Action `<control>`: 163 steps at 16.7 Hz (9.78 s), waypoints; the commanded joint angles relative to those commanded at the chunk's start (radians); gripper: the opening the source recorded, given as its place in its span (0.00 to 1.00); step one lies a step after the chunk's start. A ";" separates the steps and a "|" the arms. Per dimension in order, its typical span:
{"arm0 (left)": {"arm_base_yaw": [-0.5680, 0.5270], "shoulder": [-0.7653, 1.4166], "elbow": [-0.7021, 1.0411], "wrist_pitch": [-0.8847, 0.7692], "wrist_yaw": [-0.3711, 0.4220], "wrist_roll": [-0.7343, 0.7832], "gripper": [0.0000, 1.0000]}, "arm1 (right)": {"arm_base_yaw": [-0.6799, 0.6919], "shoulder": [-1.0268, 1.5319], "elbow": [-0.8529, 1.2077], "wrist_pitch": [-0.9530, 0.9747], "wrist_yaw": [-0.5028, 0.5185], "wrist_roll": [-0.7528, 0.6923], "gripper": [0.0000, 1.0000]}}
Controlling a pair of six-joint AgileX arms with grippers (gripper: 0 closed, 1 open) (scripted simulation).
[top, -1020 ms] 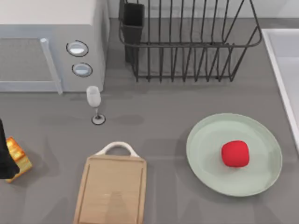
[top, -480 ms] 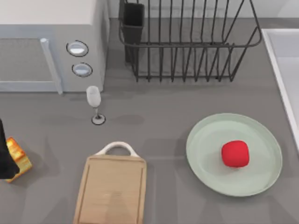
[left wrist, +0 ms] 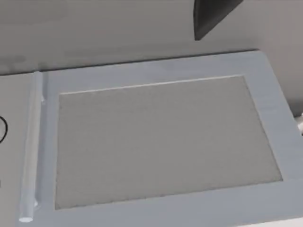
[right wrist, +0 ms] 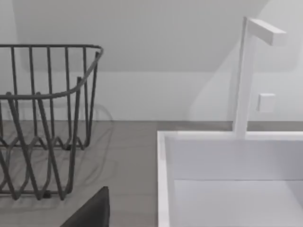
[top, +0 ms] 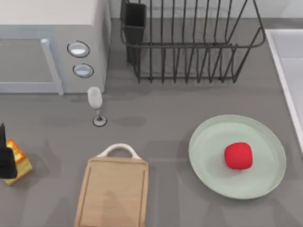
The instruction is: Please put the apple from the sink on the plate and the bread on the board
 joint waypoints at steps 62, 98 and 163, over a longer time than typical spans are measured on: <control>0.003 1.561 0.768 -0.561 0.008 0.719 0.00 | 0.000 0.000 0.000 0.000 0.000 0.000 1.00; -0.415 1.532 1.113 -0.879 -0.108 -0.975 0.00 | 0.000 0.000 0.000 0.000 0.000 0.000 1.00; -0.698 1.604 0.939 -0.701 -0.007 -2.379 1.00 | 0.000 0.000 0.000 0.000 0.000 0.000 1.00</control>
